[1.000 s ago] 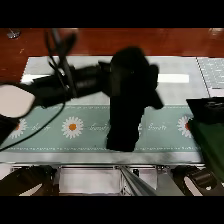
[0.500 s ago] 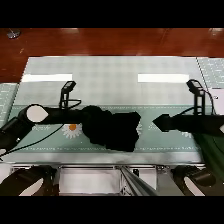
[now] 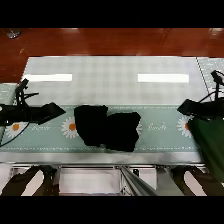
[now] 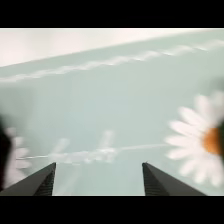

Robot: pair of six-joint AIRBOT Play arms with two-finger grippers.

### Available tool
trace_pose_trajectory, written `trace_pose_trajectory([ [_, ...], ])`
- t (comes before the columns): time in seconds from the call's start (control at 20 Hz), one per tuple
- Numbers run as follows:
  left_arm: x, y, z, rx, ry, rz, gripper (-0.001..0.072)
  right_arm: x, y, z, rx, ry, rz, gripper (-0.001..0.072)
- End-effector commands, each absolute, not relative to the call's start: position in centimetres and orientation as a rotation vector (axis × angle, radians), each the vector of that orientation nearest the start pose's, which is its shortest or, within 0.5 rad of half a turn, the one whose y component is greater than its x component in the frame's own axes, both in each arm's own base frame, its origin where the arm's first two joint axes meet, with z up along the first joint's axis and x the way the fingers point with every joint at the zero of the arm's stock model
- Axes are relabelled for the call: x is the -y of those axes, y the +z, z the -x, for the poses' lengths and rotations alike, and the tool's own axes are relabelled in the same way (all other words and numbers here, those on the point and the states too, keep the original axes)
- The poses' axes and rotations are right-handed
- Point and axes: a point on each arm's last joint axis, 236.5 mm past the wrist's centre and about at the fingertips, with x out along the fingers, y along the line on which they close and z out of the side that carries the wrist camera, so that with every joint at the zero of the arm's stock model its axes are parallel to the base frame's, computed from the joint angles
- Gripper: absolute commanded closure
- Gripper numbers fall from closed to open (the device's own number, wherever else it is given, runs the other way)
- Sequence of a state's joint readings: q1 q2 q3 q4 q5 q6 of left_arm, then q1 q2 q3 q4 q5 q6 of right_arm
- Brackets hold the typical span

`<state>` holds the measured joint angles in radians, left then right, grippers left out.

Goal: Fold the shirts.

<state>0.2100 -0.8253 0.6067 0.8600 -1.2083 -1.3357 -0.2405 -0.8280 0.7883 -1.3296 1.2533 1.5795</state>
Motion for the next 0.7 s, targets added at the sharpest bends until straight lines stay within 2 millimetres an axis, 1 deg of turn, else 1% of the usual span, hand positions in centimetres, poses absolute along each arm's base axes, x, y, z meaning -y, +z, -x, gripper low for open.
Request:
trace_pose_trajectory([
  [0.0, 15.8, 3.1, -22.9, -1.156, -0.636, 0.845, 0.0006, 2.3, -2.2, -23.5, -1.338, -0.128, -0.559, 0.009],
  [0.05, 17.4, 1.8, -22.2, -1.169, -0.666, 0.86, 0.0006, -0.1, -3.2, -23.4, -1.338, -0.045, -0.63, 0.009],
  [0.1, 18.3, -0.1, -21.5, -1.203, -0.648, 0.847, 0.0006, -2.2, -3.9, -23.2, -1.338, 0.031, -0.692, 0.009],
  [0.15, 19.0, -1.7, -21.0, -1.229, -0.631, 0.827, 0.0007, -4.0, -4.4, -22.7, -1.344, 0.093, -0.75, 0.009],
  [0.2, 19.6, -2.9, -20.8, -1.252, -0.62, 0.803, 0.0007, -5.3, -4.8, -22.2, -1.353, 0.136, -0.79, 0.0091],
  [0.3, 20.3, -5.2, -21.2, -1.277, -0.574, 0.762, 0.0008, -7.1, -5.8, -20.4, -1.4, 0.192, -0.838, 0.0091],
  [0.4, 20.0, -7.2, -21.7, -1.312, -0.517, 0.76, 0.0028, -8.1, -6.6, -18.6, -1.462, 0.217, -0.863, 0.0091],
  [0.5, 20.1, -8.3, -22.1, -1.359, -0.496, 0.771, 0.0029, -9.0, -6.9, -17.5, -1.497, 0.249, -0.865, 0.0091],
  [0.55, 20.2, -8.5, -22.3, -1.374, -0.496, 0.774, 0.0093, -9.7, -6.9, -17.3, -1.508, 0.274, -0.839, 0.0091],
  [0.6, 20.4, -8.5, -22.7, -1.387, -0.499, 0.776, 0.0191, -10.5, -6.9, -17.2, -1.517, 0.3, -0.81, 0.0091],
  [0.65, 20.5, -8.5, -23.2, -1.39, -0.501, 0.776, 0.0233, -11.4, -7.0, -17.1, -1.528, 0.324, -0.776, 0.0091],
])
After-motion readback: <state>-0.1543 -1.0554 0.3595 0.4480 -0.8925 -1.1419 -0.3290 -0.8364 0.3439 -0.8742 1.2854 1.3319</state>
